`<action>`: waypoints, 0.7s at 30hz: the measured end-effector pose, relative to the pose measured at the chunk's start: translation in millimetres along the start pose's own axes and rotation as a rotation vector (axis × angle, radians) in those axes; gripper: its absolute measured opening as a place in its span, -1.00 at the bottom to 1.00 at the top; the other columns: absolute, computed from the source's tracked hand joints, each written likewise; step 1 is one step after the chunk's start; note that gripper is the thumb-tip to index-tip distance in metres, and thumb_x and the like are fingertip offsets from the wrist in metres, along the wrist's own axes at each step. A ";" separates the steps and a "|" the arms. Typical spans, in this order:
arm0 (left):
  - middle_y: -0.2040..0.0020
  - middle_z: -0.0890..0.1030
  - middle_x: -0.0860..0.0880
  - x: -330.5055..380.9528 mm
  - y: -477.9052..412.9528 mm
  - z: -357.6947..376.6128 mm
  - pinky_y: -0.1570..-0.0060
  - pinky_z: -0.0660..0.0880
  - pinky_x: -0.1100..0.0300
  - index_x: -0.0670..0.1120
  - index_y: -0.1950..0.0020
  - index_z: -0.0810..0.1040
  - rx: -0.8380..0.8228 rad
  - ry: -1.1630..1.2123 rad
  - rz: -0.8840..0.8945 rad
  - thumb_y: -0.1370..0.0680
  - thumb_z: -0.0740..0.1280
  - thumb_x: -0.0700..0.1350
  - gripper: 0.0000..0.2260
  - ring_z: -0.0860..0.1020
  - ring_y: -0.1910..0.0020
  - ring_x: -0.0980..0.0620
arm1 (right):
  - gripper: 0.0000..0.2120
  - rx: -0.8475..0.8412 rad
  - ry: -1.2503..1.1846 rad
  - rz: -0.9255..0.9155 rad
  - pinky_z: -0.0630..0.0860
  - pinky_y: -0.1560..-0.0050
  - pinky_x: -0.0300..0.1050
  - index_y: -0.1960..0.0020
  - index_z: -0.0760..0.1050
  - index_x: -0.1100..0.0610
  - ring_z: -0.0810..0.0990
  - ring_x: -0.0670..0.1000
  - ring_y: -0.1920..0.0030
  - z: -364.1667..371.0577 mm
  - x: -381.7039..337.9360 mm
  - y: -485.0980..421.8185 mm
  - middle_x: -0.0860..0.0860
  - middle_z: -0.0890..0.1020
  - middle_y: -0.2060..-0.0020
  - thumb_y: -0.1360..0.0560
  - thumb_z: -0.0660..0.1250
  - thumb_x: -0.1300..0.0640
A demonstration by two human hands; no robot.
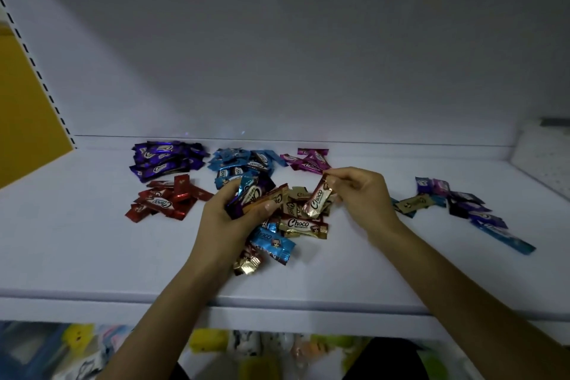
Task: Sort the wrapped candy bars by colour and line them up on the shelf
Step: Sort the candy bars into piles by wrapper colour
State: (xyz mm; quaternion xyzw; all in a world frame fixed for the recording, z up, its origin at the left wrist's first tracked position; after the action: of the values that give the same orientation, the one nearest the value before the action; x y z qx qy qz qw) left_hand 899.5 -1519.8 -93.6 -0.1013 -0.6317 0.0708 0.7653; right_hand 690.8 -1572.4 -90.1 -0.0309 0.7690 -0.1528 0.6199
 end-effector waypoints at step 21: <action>0.07 0.69 -0.15 -1.1 -1.0 2.7 0.27 0.62 0.16 -0.12 -0.01 0.59 -0.001 0.002 -0.063 -0.36 0.42 -0.08 -0.74 0.68 0.11 -0.14 | -0.94 -0.031 0.362 -0.234 0.49 0.10 -0.33 0.11 0.68 0.03 0.59 -0.21 0.17 3.9 -3.4 11.4 -0.15 0.65 0.21 -0.42 0.47 0.10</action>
State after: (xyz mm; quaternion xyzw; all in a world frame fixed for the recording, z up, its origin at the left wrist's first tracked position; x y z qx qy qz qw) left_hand 896.6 -1520.8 -93.9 -0.0821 -0.6338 0.0463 0.7678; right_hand 697.0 -1561.6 -90.7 -0.1014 0.8612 -0.2148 0.4493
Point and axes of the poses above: each hand's wrist, its own y-axis away from the middle knuckle, its own z-axis out of the palm, x = y × z, the point moved 2 cm from there along -y, towards the middle knuckle
